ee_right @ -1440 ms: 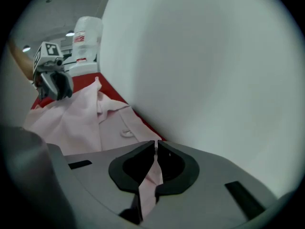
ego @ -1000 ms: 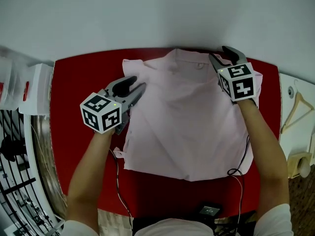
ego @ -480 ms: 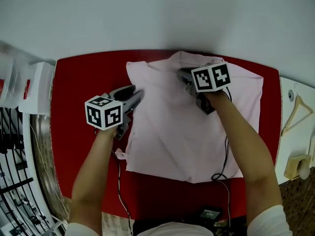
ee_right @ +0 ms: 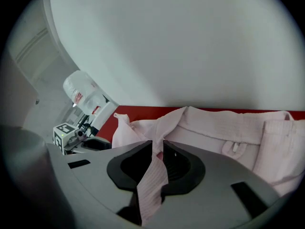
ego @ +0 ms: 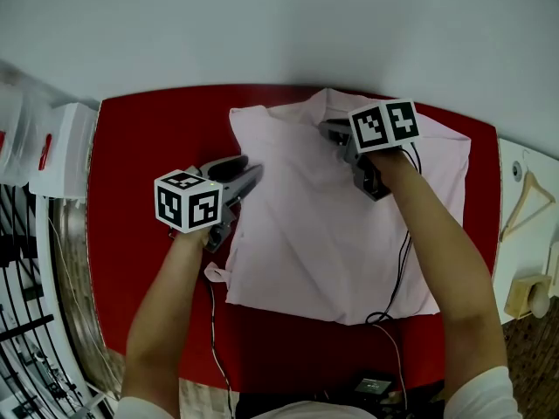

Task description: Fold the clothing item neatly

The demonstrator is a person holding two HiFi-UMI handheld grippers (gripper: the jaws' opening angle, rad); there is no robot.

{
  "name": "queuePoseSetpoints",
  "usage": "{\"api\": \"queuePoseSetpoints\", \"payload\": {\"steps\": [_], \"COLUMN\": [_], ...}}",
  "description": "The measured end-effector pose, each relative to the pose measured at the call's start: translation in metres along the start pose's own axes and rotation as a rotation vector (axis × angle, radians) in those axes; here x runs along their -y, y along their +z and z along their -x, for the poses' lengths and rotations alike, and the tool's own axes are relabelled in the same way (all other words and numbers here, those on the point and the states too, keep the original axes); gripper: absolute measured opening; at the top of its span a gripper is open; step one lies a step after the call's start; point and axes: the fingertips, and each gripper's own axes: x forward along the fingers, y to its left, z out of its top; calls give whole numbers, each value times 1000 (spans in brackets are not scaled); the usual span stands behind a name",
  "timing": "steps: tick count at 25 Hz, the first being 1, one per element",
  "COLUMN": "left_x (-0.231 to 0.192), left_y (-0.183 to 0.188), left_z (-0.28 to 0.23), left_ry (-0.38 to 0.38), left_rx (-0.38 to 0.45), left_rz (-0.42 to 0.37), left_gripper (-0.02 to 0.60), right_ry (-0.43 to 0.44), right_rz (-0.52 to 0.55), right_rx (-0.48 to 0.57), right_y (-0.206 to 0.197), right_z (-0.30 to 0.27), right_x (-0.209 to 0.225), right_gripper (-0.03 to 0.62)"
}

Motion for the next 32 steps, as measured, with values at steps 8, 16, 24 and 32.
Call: {"api": "queuePoseSetpoints", "payload": {"steps": [8,16,24,32], "left_x": [0,10,17,16], "left_y": [-17,-23,-20,-59], "left_z": [5,6,17,25], "left_ry": [-2,13,-18,-26], "left_rx": [-57,-80,-11,-167], "left_rz": [4,-29,-27,-1], "left_gripper": [150,43,32,72], "right_ry": [26,-105,-166,-239], "right_rz": [53,-6,73,99], "right_rx": [7,-28,-52,21], "right_y": [0,-8,-6,2], "right_z": [-1,-13,-16,7], "right_x": [-15,13,14,31], "right_gripper": [52,52,26,14]}}
